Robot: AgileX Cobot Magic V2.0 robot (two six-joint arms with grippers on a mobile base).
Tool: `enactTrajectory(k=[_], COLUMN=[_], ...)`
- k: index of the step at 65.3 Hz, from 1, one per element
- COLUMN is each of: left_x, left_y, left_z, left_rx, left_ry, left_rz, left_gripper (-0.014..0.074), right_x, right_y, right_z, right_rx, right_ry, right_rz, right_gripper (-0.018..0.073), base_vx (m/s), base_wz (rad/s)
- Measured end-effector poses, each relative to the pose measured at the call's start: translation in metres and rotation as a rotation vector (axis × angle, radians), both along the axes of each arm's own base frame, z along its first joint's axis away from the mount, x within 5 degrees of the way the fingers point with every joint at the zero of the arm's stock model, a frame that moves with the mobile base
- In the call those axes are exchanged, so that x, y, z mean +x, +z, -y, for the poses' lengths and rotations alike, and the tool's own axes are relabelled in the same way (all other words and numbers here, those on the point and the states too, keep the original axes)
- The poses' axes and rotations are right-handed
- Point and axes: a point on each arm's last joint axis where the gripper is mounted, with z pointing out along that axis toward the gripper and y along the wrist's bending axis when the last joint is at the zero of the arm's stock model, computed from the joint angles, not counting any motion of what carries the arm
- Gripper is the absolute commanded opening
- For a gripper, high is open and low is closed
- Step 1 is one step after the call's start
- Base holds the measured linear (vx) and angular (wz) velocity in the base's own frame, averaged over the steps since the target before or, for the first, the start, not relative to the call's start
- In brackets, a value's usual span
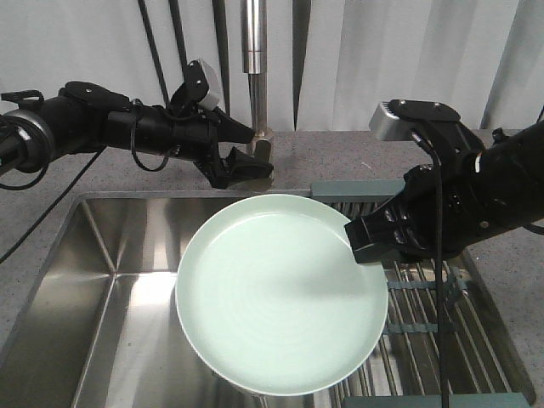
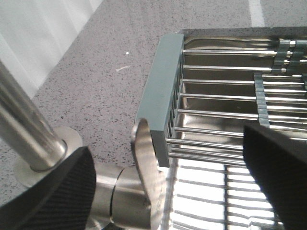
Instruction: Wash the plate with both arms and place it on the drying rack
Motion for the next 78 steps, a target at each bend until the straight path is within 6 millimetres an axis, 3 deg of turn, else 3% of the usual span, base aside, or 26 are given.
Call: enactTrajectory(k=[20,59,66,78], left_x=[-0.007,-0.017,-0.020,-0.032], left_y=[-0.008,-0.011,-0.003,0.029], left_z=[0.020,0.018,0.016,0.009], left_rx=[0.001,0.049,0.076,0.133], left_ry=[-0.059,-0.171,-0.160,-0.122], left_rz=[-0.022,-0.044,-0.046,-0.052], left_gripper=[0.0589,0.0589,0.0589,0.0589], right_x=[0.000,0.000,0.000,0.000], right_y=[0.000,0.000,0.000,0.000], right_z=[0.000,0.000,0.000,0.000], right_rx=[0.000,0.000,0.000,0.000], right_ry=[0.000,0.000,0.000,0.000], right_rz=[0.000,0.000,0.000,0.000], right_gripper=[-0.0004,-0.0004,-0.0004,-0.0004], base_vx=[0.00,0.00,0.00,0.00], base_wz=[0.00,0.00,0.00,0.00])
